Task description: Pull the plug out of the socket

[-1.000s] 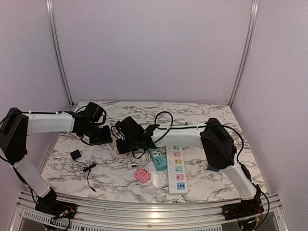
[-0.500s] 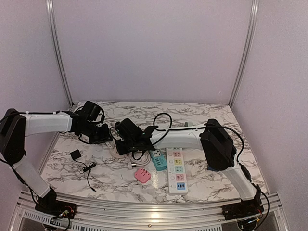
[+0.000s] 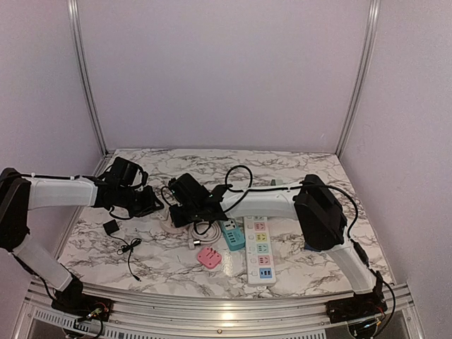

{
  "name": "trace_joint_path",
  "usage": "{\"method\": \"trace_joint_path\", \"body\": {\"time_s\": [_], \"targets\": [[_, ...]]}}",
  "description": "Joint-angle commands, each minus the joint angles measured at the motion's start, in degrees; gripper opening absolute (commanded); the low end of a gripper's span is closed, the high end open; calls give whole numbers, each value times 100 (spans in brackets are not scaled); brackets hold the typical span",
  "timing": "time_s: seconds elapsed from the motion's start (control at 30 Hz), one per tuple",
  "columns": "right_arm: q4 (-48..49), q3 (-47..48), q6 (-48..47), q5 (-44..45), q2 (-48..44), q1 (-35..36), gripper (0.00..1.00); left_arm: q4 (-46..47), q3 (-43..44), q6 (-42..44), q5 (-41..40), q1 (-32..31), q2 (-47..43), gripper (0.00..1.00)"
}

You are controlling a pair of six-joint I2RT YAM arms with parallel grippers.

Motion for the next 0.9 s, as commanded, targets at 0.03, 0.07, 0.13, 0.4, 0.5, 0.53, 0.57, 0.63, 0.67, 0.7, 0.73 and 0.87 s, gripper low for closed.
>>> {"method": "trace_joint_path", "body": {"time_s": [0.03, 0.07, 0.13, 0.4, 0.5, 0.53, 0.57, 0.63, 0.67, 0.7, 0.73, 0.87], "targets": [[-632, -46, -27, -20, 402, 53, 32, 1247, -111, -391, 835, 86, -285, 0], [-631, -47, -21, -4, 397, 53, 33, 1300, -122, -418, 876, 106, -259, 0], [-624, -68, -10, 18, 385, 51, 33, 1403, -129, -457, 971, 123, -224, 0], [-617, -17, -43, 2, 413, 49, 34, 1531, -160, -324, 1082, 134, -291, 0], [-639, 66, -37, -9, 436, 53, 35, 1445, -146, -243, 1011, 126, -304, 0], [-668, 104, -37, -14, 444, 52, 35, 1403, -130, -210, 986, 119, -314, 0], [-682, 115, -38, -13, 446, 53, 35, 1375, -108, -178, 918, 106, -323, 0], [-679, 99, -36, -13, 439, 53, 35, 1118, 49, -9, 735, 48, -330, 0], [-662, 70, -24, -8, 425, 53, 35, 1015, 110, 45, 724, 33, -330, 0], [-635, 56, -24, -25, 420, 48, 36, 1026, 133, 30, 776, 32, -339, 0], [-625, 54, -25, -29, 419, 48, 36, 1042, 145, 9, 788, 31, -346, 0], [-662, 138, -49, -13, 436, 53, 37, 989, 171, -5, 779, 19, -347, 0]]}}
